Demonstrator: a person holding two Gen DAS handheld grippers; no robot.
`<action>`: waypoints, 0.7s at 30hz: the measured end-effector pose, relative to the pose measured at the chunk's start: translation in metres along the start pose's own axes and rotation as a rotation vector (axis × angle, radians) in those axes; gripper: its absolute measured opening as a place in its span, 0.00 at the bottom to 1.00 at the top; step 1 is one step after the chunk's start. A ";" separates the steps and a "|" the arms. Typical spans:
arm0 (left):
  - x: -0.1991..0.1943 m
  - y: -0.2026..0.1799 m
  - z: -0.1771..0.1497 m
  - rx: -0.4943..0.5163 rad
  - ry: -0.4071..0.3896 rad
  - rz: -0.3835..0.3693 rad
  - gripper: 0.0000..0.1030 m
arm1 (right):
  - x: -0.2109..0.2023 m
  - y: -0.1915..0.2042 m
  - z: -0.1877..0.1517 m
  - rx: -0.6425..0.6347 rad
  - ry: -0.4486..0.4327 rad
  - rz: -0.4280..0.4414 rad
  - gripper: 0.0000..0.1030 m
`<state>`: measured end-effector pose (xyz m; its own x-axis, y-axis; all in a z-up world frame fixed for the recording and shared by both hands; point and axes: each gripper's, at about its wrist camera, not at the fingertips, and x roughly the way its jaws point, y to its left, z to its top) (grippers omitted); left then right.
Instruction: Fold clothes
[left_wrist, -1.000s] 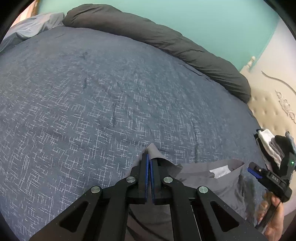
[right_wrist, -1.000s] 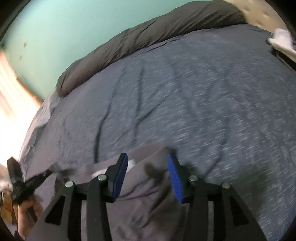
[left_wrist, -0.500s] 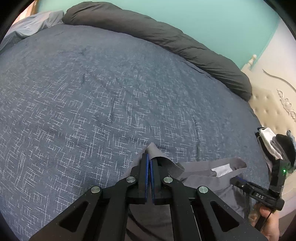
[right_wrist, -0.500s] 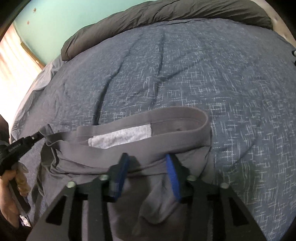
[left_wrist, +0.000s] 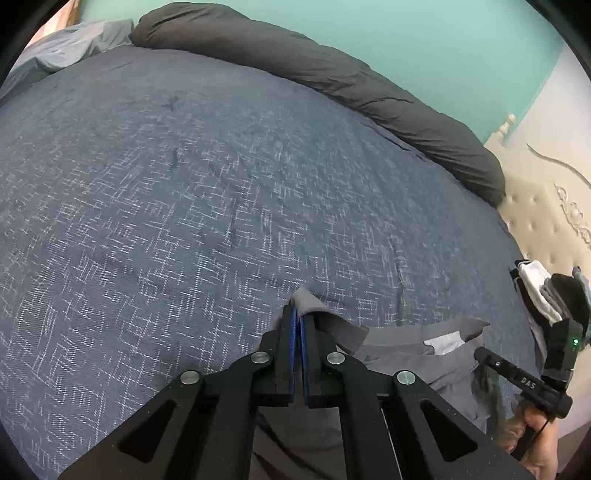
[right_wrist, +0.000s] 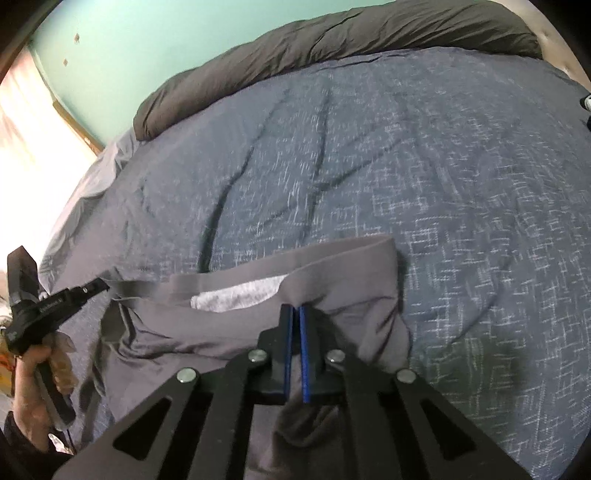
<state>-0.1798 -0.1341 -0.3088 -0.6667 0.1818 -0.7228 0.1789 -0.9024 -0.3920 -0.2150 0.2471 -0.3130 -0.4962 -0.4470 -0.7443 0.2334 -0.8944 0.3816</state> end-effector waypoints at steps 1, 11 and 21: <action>-0.001 0.001 0.000 -0.002 -0.003 0.001 0.06 | -0.005 -0.003 0.000 0.003 -0.009 0.001 0.03; -0.003 0.002 -0.002 -0.027 -0.031 -0.008 0.40 | -0.016 -0.020 0.005 0.064 -0.045 0.049 0.02; -0.019 0.012 0.001 -0.056 -0.105 0.020 0.40 | 0.008 0.024 0.007 -0.039 0.039 0.064 0.54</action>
<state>-0.1660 -0.1487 -0.2990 -0.7338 0.1191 -0.6688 0.2317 -0.8816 -0.4112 -0.2191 0.2223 -0.3067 -0.4465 -0.5025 -0.7403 0.2966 -0.8637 0.4074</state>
